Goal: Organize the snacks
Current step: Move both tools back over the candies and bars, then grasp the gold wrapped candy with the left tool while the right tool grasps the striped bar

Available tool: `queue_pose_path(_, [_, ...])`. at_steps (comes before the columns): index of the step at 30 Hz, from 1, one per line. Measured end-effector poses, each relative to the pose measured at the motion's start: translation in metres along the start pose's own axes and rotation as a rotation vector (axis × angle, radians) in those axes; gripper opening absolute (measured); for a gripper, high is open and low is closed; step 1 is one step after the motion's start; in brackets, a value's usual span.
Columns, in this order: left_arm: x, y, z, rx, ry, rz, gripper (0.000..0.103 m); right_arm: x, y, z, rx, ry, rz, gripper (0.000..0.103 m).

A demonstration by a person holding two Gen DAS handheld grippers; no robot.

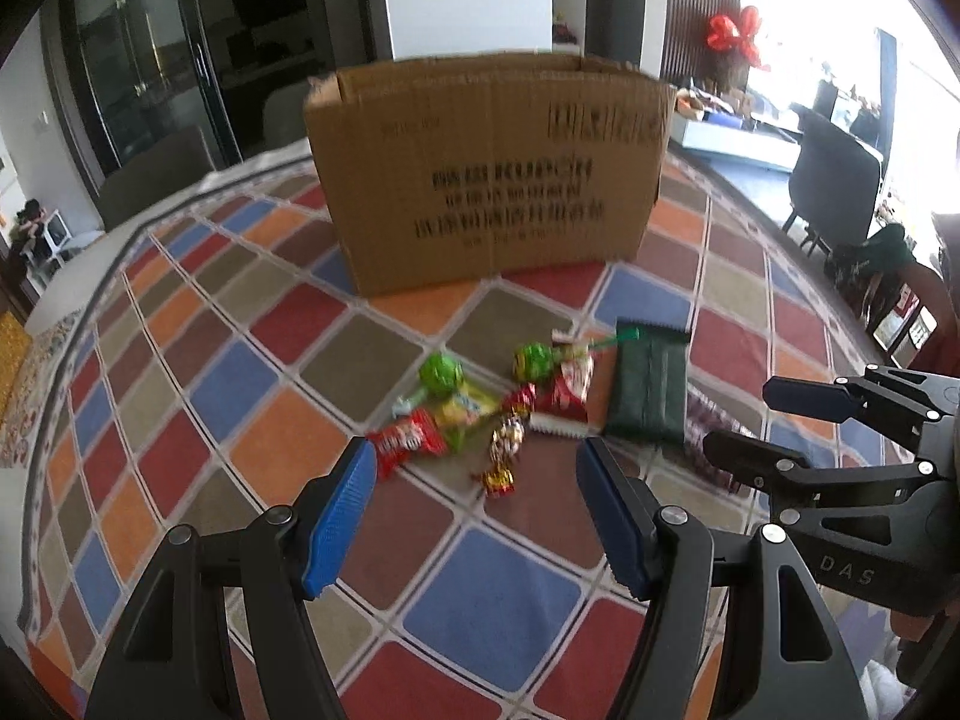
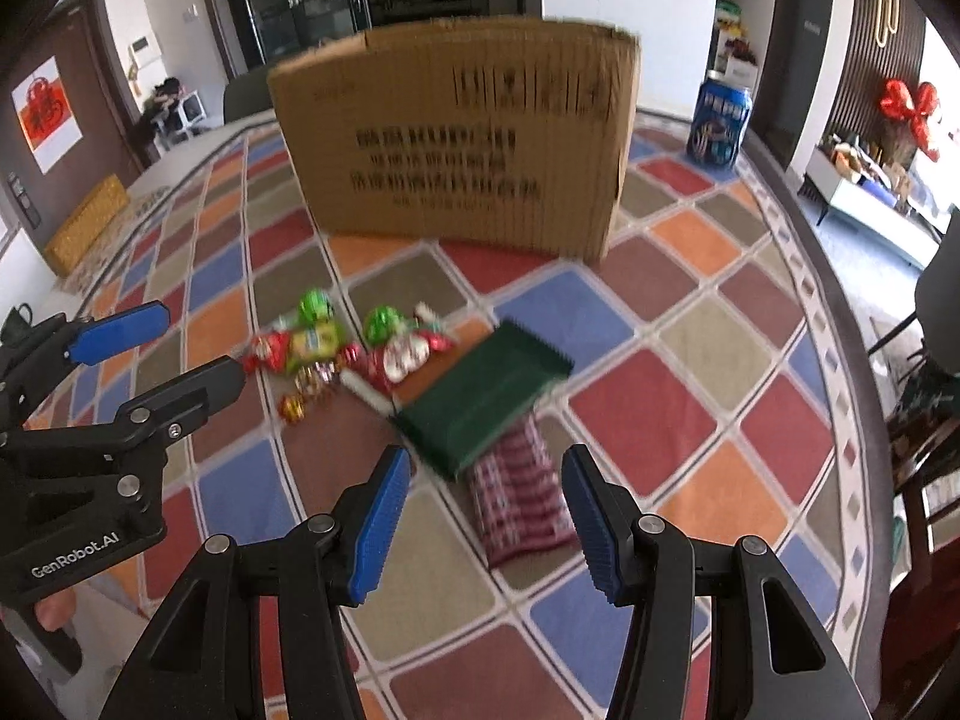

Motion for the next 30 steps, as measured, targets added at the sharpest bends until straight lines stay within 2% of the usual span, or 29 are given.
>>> queue_pose_path(9, [-0.027,0.006,0.008,0.028,0.074,0.019,0.068,-0.021,-0.001,0.012,0.01,0.083,0.01,0.054])
queue_pose_path(12, [-0.033,0.01,0.008,0.041,0.082,0.024,0.067,-0.028,-0.001,0.012,0.016,0.099,0.028,0.059])
queue_pose_path(16, [-0.043,0.015,0.005,0.056,0.097,0.031,0.062,-0.034,0.001,0.012,0.038,0.101,0.052,0.059])
queue_pose_path(30, [-0.071,0.015,-0.004,0.081,0.135,0.059,0.039,-0.052,-0.004,0.003,0.019,0.094,0.048,0.059])
Point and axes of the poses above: each gripper's, at about its wrist camera, not at the fingertips, and x roughly against the way its jaws point, y to its left, z to its underside, the point moved 1 cm from there along -x, roughly the way its jaws point, and after that the axes turned 12 degrees about z, right-handed, at the moved point
